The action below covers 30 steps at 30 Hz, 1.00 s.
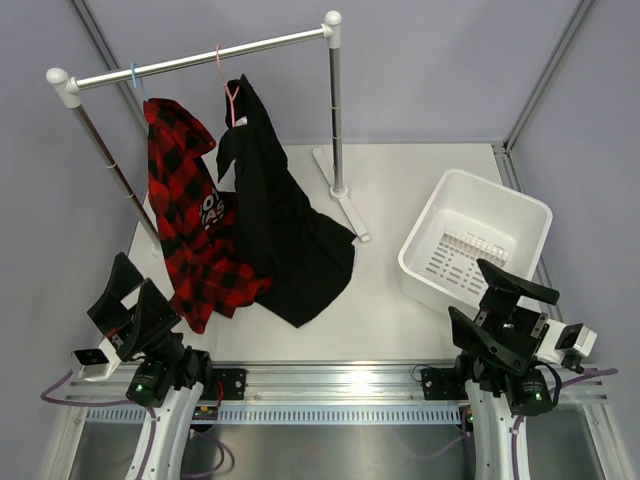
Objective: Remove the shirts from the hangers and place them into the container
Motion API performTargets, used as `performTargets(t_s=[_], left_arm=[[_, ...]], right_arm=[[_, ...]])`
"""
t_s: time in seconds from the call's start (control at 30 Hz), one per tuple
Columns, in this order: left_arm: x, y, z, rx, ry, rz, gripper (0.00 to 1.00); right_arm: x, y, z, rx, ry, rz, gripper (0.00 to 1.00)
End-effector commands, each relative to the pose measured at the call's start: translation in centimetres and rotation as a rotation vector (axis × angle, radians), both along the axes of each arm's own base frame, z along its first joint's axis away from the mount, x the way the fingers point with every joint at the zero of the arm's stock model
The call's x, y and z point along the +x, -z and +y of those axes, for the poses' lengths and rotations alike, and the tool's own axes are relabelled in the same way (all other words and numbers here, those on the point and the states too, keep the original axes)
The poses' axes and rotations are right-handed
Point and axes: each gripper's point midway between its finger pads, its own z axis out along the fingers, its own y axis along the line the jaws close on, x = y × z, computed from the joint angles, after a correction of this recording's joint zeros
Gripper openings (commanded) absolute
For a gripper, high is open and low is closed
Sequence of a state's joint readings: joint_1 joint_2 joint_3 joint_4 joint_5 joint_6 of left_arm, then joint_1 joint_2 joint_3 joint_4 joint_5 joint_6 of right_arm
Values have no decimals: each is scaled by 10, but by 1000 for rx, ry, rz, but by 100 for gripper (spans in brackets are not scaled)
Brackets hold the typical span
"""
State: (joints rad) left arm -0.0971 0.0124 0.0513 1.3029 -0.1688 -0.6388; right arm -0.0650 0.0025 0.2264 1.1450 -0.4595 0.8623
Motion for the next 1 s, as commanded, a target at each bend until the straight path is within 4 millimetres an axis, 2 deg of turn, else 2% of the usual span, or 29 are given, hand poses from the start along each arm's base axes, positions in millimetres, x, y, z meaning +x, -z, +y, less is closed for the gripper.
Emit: performTargets(t_s=[0.0, 0.07, 0.17, 0.2, 0.27, 0.37, 0.4, 0.47, 0.5, 0.53, 0.57, 0.6, 0.63, 0.67, 0.7, 0.73, 0.77, 0.8, 0.83, 0.87, 0.9, 0.97], left_arm=[[-80, 36, 16, -100, 71, -349, 99], [-81, 35, 14, -85, 73, -351, 99], [-83, 33, 10, -64, 76, -359, 99], [-84, 33, 10, -66, 82, -363, 99], [-86, 32, 12, -81, 97, -368, 99], [-85, 33, 16, -103, 106, -366, 99], [-85, 33, 16, -108, 107, -366, 99], [-85, 32, 15, -102, 106, -366, 99], [-85, 31, 14, -91, 101, -367, 99], [-86, 30, 9, -63, 98, -369, 99], [-87, 30, 6, -47, 97, -370, 99], [-80, 28, 3, -35, 111, -343, 99], [-80, 24, -3, -19, 181, -337, 99], [-76, 20, -8, 3, 207, -314, 99], [-57, 17, -16, 29, 233, -227, 99], [-67, 1, -29, 96, 280, -230, 99], [-65, -8, -37, 137, 298, -192, 99], [-34, -8, -45, 156, 318, -36, 99], [-30, -13, -54, 208, 322, 18, 99], [-41, -31, -57, 233, 315, 30, 99], [-31, -29, -64, 274, 316, 99, 99], [-40, -38, -67, 305, 294, 90, 99]], right_arm=[[-64, 2, 16, -78, -69, -190, 99], [-62, 0, 15, -71, -70, -177, 100], [-45, -7, 2, 42, -119, -62, 100], [-36, -11, -10, 139, -169, -2, 100], [-22, -7, -19, 227, -238, 72, 100], [-26, -8, -17, 206, -222, 54, 99], [-12, -6, -17, 214, -222, 126, 99], [-17, -17, -14, 191, -196, 133, 99], [-7, -14, -11, 178, -186, 196, 99], [-14, -23, -10, 165, -172, 192, 99], [-12, -26, -9, 142, -121, 197, 99], [2, -19, -6, 118, -108, 290, 99], [-3, -31, -3, 95, -93, 300, 99], [1, -33, -1, 57, -50, 315, 99], [8, -35, 4, 19, -41, 398, 99], [13, -35, 7, -19, -22, 433, 100], [20, -22, 17, -148, 21, 468, 100], [17, -34, 18, -178, 40, 481, 100], [23, -34, 17, -185, 56, 524, 99], [27, -34, 14, -204, 92, 550, 99], [33, -34, 13, -213, 99, 618, 100], [37, -30, 16, -259, 101, 656, 100]])
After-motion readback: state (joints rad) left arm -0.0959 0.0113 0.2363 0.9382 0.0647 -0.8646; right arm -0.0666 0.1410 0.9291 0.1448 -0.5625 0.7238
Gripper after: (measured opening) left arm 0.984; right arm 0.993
